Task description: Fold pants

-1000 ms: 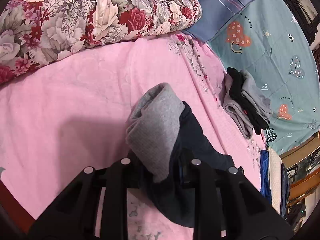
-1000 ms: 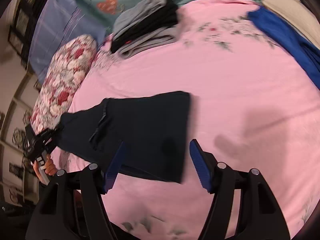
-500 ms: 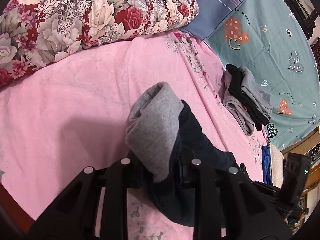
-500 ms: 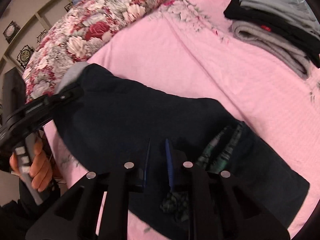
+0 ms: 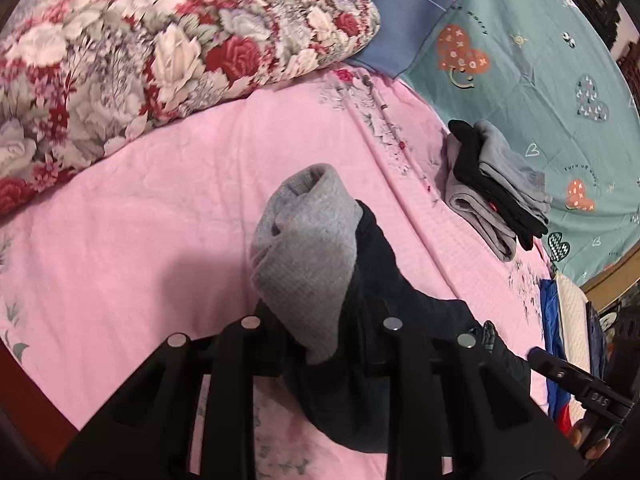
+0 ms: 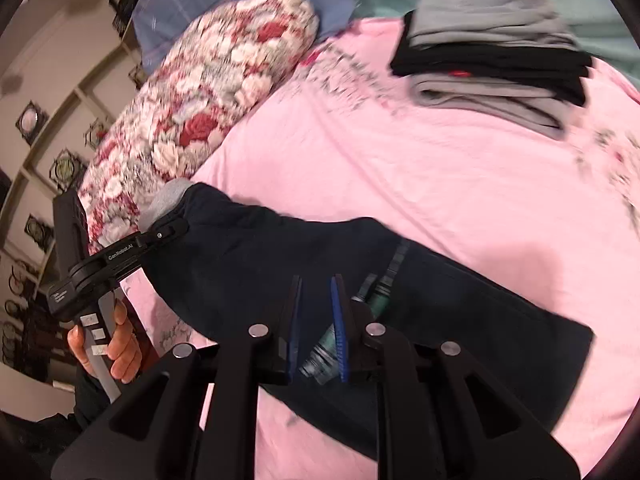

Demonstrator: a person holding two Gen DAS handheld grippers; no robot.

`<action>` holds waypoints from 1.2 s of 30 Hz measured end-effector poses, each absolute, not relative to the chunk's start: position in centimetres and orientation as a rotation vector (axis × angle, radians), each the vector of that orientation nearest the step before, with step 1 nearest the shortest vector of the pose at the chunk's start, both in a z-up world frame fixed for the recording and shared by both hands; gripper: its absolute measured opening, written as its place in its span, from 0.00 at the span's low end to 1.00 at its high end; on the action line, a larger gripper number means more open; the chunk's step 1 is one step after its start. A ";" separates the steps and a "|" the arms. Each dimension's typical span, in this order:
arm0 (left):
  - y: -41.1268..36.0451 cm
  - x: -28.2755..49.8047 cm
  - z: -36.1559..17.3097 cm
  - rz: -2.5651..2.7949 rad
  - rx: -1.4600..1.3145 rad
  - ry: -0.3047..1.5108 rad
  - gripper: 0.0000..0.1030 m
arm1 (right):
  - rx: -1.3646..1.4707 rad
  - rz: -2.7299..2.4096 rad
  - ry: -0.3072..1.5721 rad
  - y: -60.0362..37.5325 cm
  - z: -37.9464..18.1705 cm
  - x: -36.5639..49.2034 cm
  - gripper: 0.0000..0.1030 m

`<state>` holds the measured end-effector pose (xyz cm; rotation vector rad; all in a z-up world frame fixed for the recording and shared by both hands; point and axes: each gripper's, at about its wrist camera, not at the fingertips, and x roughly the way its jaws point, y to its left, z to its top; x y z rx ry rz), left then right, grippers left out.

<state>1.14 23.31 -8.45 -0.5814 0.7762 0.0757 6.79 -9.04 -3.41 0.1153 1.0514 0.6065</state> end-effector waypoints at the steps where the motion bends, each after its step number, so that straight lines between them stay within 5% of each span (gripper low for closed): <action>1: 22.6 1.0 -7.7 0.064 -0.562 0.769 0.23 | 0.137 0.585 1.034 -10.8 -3.0 6.1 0.16; 11: 7.4 2.0 0.1 -0.186 -0.250 0.755 0.23 | 0.389 0.243 0.882 -29.4 -1.5 -1.2 0.17; 22: -11.0 2.8 -3.1 -0.381 0.043 0.849 0.24 | 0.531 0.155 0.823 -36.9 -3.6 -7.2 0.17; 23: -12.1 3.1 -4.1 -0.382 0.066 0.870 0.27 | 0.535 0.157 0.823 -37.0 -3.8 -7.2 0.17; 26: -14.5 4.6 -8.0 -0.495 0.055 1.007 0.83 | 0.545 0.171 0.843 -37.4 -4.4 -7.2 0.18; 32: -12.9 3.1 -5.9 -0.764 -0.097 1.056 0.89 | 0.534 0.183 0.875 -36.8 -4.9 -6.6 0.18; 36: -5.4 3.3 -2.3 -0.685 -0.244 0.926 0.96 | 0.510 0.209 0.899 -35.0 -4.8 -5.6 0.23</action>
